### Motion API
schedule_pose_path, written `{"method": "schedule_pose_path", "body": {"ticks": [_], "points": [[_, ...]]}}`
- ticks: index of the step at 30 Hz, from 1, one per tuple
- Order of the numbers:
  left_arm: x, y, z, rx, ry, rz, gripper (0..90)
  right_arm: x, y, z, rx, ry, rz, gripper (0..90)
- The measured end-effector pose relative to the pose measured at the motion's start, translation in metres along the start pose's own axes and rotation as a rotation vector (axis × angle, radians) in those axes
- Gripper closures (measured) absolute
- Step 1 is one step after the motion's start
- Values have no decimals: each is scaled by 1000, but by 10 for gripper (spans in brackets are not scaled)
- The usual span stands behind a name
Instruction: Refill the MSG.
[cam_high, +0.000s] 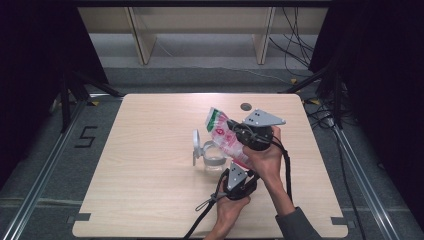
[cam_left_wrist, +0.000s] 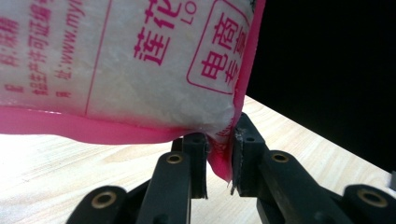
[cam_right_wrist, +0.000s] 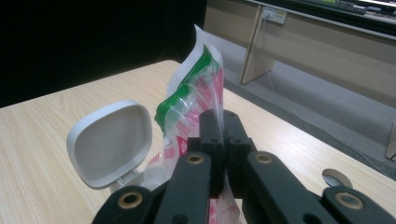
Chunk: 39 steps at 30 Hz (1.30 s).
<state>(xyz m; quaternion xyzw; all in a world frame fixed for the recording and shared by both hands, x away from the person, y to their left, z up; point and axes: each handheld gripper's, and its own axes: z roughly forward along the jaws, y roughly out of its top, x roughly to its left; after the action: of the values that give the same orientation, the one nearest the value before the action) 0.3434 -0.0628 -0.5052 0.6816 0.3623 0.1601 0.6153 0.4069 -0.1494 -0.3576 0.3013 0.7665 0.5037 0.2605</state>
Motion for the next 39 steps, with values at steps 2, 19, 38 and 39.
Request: {"method": "schedule_pose_path", "body": {"ticks": [2,19,38,39], "points": [[0,-1,1,-4,-1,3,779,0,0,0,-6,-5,-5,900],[0,1,1,-17,-6,-10,780,1,2,-2,0,10,3,900],[-1,1,2,-20,-9,-18,780,4,2,0,13,8,-21,900],[-1,1,2,-15,-8,-14,780,4,2,1,1,18,-23,900]]}}
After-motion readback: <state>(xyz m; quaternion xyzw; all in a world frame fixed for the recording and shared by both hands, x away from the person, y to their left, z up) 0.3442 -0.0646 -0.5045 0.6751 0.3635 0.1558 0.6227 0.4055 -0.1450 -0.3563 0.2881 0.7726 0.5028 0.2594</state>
